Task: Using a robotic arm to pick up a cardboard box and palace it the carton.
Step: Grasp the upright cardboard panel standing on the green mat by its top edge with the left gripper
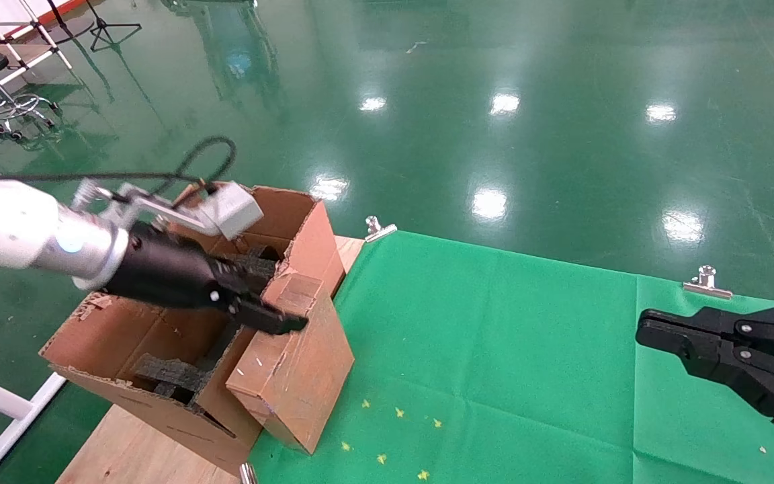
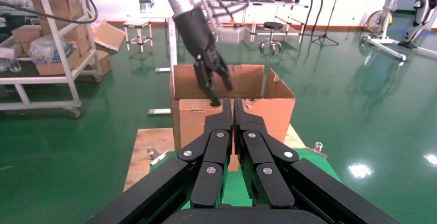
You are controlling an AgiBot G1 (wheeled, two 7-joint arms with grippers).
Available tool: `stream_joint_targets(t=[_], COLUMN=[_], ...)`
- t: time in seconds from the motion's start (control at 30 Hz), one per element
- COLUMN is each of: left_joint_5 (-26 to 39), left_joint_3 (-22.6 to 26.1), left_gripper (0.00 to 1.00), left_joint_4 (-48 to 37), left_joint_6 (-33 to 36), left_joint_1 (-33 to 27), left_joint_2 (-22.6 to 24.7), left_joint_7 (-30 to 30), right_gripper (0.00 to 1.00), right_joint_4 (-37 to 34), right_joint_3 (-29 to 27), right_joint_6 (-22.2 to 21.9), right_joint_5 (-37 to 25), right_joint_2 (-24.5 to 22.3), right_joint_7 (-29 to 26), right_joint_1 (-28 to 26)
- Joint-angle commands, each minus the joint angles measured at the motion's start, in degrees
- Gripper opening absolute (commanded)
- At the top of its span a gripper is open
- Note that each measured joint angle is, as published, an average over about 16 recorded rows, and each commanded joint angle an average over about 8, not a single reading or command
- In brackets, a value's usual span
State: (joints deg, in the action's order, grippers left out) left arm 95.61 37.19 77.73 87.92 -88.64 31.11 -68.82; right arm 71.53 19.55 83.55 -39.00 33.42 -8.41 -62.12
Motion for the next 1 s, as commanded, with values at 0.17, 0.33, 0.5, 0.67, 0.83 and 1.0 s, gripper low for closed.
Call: stream_joint_targets(t=[0.17,0.33,0.5,0.67,0.83,1.0], left_joint_5=[0.40,0.65,1.25,1.85,2.02,1.91], left_joint_3=[2.38,3.22,3.56,3.87,3.96,3.90], left_gripper=[1.00,1.00,1.00,0.84,0.22,0.00], left_joint_4=[0.03,0.08,0.14,0.10,0.06,0.06], left_joint_6=[-0.89,-2.38,-3.74,-4.24,-4.35,-4.34], left_joint_1=[1.15,2.40,3.01,3.09,3.06,3.06], left_joint_2=[0.74,0.97,1.25,1.51,1.58,1.53], left_joint_7=[-2.01,-2.19,-1.64,-0.92,-0.85,-0.97], right_gripper=[0.00,0.00,0.07,0.70,1.00,1.00], right_joint_4=[0.00,0.00,0.00,-0.01,-0.02,-0.01], right_joint_3=[0.00,0.00,0.00,0.00,0.00,0.00], right_joint_6=[0.00,0.00,0.00,-0.02,-0.02,-0.02], right_joint_5=[0.00,0.00,0.00,0.01,0.01,0.01], right_joint_2=[0.00,0.00,0.00,-0.01,-0.01,-0.01], right_joint_7=[0.00,0.00,0.00,0.00,0.00,0.00], right_joint_1=[0.00,0.00,0.00,0.01,0.02,0.02])
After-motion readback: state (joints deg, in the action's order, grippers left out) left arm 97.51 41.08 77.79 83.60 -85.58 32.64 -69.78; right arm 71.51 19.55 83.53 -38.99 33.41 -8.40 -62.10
